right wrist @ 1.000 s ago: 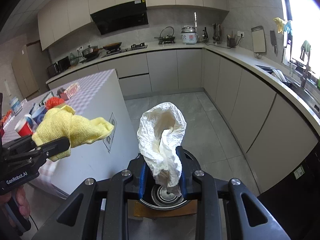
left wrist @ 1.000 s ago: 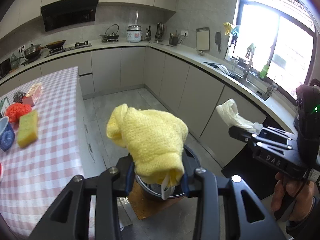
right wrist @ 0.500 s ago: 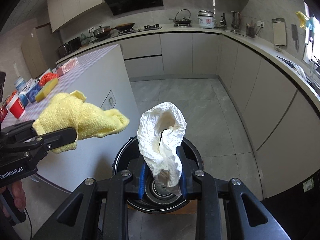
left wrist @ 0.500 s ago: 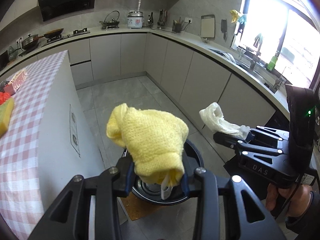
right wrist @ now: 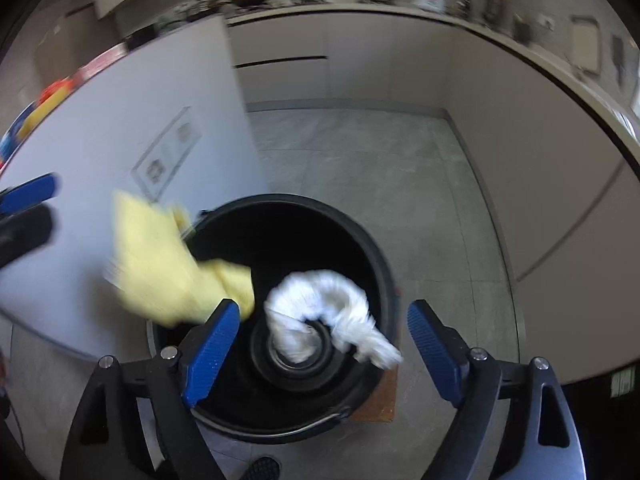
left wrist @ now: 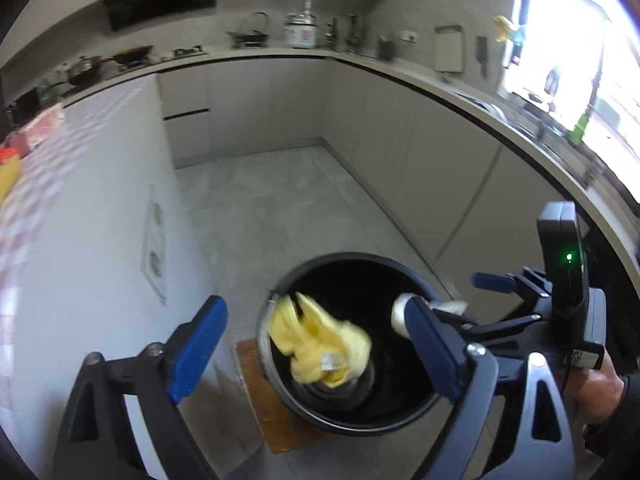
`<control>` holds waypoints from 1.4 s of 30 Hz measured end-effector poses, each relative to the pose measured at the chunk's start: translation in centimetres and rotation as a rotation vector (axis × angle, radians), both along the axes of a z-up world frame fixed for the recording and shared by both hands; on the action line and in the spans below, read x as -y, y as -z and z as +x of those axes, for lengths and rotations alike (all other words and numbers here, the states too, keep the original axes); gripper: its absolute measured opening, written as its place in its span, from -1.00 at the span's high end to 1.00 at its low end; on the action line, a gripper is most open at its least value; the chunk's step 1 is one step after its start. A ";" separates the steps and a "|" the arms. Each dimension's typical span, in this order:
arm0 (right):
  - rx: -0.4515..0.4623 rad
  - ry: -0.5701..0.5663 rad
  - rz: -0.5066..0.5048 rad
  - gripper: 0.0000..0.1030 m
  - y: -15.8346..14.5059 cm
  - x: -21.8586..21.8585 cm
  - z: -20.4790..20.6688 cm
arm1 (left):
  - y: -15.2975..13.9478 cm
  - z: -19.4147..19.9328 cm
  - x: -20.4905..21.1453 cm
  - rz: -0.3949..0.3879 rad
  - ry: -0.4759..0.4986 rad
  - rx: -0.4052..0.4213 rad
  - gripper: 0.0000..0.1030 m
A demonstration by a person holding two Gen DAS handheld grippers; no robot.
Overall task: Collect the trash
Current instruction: 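Open both tools to drop the tissue and cloth into the bin, then grasp the yellow-green sponge with the right tool while the left tool grasps the blue-patterned cup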
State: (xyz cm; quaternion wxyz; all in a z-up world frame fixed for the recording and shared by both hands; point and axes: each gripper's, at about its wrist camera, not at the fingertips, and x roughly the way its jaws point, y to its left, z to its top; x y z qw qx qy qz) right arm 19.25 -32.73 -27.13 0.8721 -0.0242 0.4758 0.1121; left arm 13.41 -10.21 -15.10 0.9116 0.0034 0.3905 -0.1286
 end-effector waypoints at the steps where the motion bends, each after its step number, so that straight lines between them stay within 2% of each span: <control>1: -0.001 0.023 0.003 -0.73 0.1 0.6 0.2 | -0.2 0.0 0.1 0.012 -0.008 0.006 -0.81; 4: 0.020 0.062 0.018 -1.00 -0.5 1.4 0.3 | -0.7 -0.2 0.1 0.042 -0.019 0.030 -0.89; 9: 0.047 0.073 0.019 -1.00 -1.9 1.4 0.2 | -1.1 -0.5 0.3 0.067 -0.039 0.039 -0.99; 21: 0.102 0.080 0.027 -1.00 -5.8 0.1 -1.1 | -2.8 -0.4 0.0 0.061 -0.035 0.069 -0.99; 26: 0.130 0.096 0.044 -1.00 -8.0 -0.9 -2.1 | -3.9 -0.9 -0.7 0.083 -0.055 0.074 -0.99; 33: 0.213 0.107 0.043 -1.00 -12.5 -3.5 -4.0 | -6.0 -1.9 -3.3 0.064 -0.070 0.093 -0.99; 39: 0.246 0.108 0.063 -1.00 -16.1 -6.9 -5.1 | -8.0 -3.1 -6.9 0.061 -0.109 0.079 -0.99; 42: 0.270 0.093 0.073 -1.00 -18.1 -9.1 -5.9 | -9.5 -4.1 -9.1 0.048 -0.113 0.103 -0.99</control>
